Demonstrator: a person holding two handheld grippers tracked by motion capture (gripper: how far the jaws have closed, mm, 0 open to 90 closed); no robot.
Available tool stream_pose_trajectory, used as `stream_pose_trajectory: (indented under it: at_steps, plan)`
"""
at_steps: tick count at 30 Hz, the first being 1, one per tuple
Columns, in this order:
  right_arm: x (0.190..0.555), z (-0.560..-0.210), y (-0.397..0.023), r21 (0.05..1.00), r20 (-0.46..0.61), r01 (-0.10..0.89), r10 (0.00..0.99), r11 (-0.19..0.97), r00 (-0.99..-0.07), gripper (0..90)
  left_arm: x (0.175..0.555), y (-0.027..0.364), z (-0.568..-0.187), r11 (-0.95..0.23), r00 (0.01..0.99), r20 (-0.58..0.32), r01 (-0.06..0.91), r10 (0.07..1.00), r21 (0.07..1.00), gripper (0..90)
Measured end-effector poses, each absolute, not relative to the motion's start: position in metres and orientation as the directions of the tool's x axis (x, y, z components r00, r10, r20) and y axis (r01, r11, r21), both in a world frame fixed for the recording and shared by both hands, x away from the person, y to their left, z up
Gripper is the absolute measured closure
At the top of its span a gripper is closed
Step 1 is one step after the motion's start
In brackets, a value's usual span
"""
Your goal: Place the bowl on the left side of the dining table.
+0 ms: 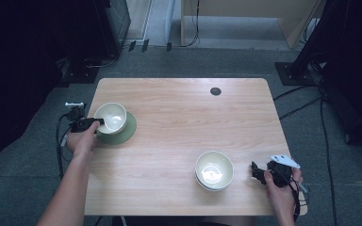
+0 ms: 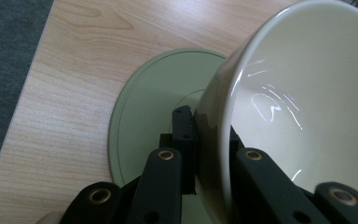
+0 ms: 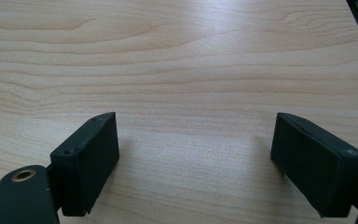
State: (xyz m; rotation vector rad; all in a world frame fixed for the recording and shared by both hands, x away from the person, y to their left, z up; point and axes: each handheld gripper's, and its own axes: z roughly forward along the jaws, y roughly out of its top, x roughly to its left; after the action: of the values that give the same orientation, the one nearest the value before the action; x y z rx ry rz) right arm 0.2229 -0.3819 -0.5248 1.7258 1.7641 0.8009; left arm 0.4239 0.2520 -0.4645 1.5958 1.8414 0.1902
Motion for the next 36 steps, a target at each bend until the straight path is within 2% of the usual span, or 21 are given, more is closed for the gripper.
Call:
stream_pose_trajectory:
  at_steps: [18,24,27,29,33,36]
  plan:
    - [0.223,-0.525,-0.382,0.736,0.023,0.677,0.999,0.004,-0.03,15.1,0.439,0.246,-0.471,0.193,-0.031,-0.345,0.873,0.938,0.448,84.5]
    - [0.223,-0.525,-0.382,0.736,0.023,0.677,0.999,0.003,-0.029,15.0,0.44,0.25,-0.475,0.219,-0.039,-0.385,0.874,0.922,0.434,84.2]
    - [0.223,-0.525,-0.382,0.735,0.027,0.678,0.999,0.0,-0.029,15.0,0.439,0.253,-0.477,0.254,-0.045,-0.425,0.857,0.904,0.449,81.1]
    - [0.223,-0.525,-0.382,0.735,0.027,0.678,0.999,0.0,-0.029,14.9,0.439,0.251,-0.478,0.243,-0.04,-0.413,0.858,0.91,0.452,80.3]
    - [0.223,-0.525,-0.382,0.735,0.027,0.678,0.999,-0.001,-0.029,14.9,0.434,0.25,-0.478,0.269,-0.06,-0.405,0.834,0.912,0.481,72.2]
    - [0.223,-0.525,-0.382,0.735,0.027,0.678,0.999,-0.001,-0.028,14.8,0.433,0.254,-0.477,0.287,-0.08,-0.403,0.826,0.912,0.486,52.8]
